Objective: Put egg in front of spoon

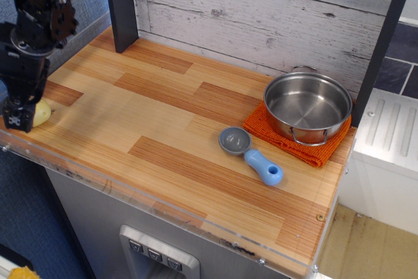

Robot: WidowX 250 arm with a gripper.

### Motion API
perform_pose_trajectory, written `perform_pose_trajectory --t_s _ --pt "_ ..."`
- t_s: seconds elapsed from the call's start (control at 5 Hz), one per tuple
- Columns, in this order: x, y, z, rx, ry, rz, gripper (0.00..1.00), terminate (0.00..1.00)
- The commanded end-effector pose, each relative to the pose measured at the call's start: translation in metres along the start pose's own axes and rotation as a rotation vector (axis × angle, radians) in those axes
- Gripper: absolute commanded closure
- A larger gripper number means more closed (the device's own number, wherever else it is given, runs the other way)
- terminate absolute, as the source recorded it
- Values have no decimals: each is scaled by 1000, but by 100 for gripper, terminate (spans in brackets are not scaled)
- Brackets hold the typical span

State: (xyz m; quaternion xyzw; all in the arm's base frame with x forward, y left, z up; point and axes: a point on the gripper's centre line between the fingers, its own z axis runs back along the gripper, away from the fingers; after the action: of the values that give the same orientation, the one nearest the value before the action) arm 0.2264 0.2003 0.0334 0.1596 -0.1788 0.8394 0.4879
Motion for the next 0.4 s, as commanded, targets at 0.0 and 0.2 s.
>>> perform_pose_trajectory --t_s 0.0,0.2 --pt "3 -2 -3 -9 -11 3 0 0" --pt "4 -3 -4 -5 -27 -6 100 0"
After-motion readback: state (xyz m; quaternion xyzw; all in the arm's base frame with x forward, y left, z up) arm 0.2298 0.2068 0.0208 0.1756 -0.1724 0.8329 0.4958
